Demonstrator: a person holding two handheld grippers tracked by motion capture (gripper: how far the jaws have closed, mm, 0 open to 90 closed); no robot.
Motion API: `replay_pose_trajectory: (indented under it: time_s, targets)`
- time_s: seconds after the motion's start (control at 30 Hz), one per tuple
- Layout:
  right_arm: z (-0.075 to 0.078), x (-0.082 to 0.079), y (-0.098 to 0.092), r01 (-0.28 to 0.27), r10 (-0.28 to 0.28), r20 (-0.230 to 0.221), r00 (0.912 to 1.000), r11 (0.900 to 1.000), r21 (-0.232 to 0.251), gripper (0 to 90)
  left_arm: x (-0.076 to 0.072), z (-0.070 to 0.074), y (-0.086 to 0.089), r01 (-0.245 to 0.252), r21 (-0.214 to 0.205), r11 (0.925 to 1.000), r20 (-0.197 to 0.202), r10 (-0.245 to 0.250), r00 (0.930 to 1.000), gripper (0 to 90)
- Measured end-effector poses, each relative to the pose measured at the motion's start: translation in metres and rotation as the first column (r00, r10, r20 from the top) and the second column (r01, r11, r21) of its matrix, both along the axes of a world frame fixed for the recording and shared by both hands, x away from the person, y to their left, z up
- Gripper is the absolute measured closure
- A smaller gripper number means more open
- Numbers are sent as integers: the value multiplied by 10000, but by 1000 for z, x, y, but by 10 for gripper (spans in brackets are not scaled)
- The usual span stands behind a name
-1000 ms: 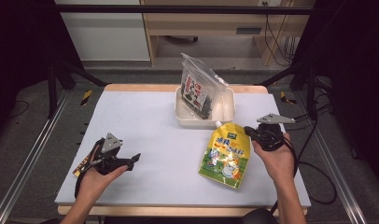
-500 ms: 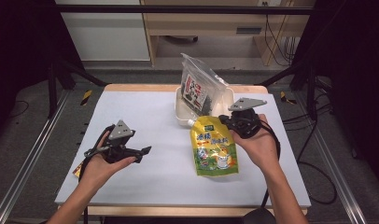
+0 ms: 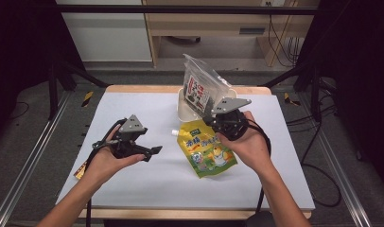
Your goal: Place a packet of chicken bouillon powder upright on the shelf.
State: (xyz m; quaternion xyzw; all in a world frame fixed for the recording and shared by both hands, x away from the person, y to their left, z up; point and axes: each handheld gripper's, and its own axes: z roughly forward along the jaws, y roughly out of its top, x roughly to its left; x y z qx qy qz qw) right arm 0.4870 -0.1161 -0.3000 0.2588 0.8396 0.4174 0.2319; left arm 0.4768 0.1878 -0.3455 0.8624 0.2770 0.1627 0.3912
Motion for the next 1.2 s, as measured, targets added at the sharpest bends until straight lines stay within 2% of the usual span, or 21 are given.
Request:
replay_pose_trajectory:
  time_s: [0.4, 0.67, 1.0, 1.2]
  targets:
    - [7, -17, 0, -593, 590, 201, 9981, 9981, 151, 900, 4, 8, -17, 601, 182, 9980, -73, -599, 9982, 162]
    - [11, -32, 3, -1021, 1016, 331, 9943, 9947, 118, 900, 1, 6, -32, 1197, 349, 9922, -127, -1194, 9928, 171]
    - [12, -43, 3, -1445, 1436, 348, 9890, 9892, 243, 900, 8, 1, -48, 1929, 789, 9780, -61, -1930, 9812, 197]
    - [13, -45, 4, -1661, 1654, 252, 9859, 9857, 270, 900, 18, -6, -56, 2396, 926, 9665, -429, -2365, 9707, 226]
